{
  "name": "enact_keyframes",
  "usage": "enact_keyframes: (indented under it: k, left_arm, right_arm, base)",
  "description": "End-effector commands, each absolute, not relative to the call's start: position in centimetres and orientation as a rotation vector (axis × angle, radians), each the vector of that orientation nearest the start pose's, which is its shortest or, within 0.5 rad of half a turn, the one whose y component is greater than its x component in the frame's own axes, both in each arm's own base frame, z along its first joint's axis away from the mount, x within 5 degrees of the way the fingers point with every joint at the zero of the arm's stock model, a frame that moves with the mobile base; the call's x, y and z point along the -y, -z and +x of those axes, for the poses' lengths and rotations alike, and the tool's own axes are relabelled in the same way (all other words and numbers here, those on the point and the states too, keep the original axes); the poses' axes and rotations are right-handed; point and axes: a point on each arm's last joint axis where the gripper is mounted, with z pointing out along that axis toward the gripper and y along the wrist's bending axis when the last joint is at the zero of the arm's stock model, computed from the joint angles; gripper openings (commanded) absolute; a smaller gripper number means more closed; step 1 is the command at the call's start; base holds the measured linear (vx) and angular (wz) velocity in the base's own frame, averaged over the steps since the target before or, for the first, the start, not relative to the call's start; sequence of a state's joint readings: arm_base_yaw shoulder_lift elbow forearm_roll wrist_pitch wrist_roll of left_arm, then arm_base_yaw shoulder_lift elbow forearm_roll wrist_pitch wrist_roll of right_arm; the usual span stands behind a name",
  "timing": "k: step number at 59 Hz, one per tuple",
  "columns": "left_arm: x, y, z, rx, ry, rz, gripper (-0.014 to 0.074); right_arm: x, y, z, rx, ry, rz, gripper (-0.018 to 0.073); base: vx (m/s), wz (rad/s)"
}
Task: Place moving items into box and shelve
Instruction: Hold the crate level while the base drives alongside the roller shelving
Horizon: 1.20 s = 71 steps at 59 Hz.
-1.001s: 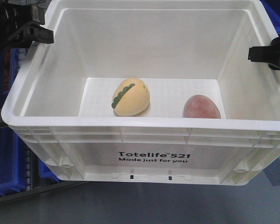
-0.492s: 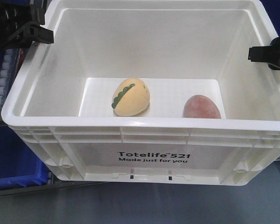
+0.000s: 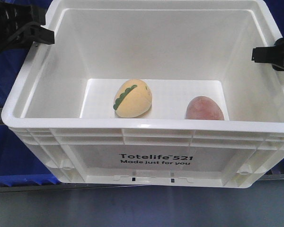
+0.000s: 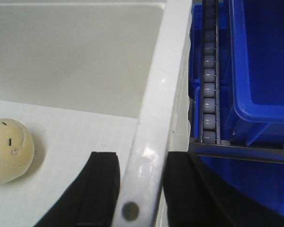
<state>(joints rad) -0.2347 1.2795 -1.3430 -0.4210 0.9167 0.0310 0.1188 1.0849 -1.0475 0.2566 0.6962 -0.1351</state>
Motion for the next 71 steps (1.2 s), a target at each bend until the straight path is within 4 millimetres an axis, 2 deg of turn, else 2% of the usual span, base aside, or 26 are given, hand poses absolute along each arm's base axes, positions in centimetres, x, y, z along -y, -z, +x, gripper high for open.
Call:
enact_keyframes:
  k: [1,71]
  left_arm:
    - [9.30,-43.90,24.31,-2.122,0.707,0.143,-0.0006]
    - [9.30,-43.89,24.30,-2.123,0.707,0.144,-0.0006]
  right_arm:
    - [-4.04,-40.32,22.08,-2.000,-0.311,-0.101,-0.0006]
    - [-4.03,-40.31,22.08,-2.000,-0.308,-0.102,-0.0006]
  base:
    - [0.04,0.16]
    - [0.07,0.07]
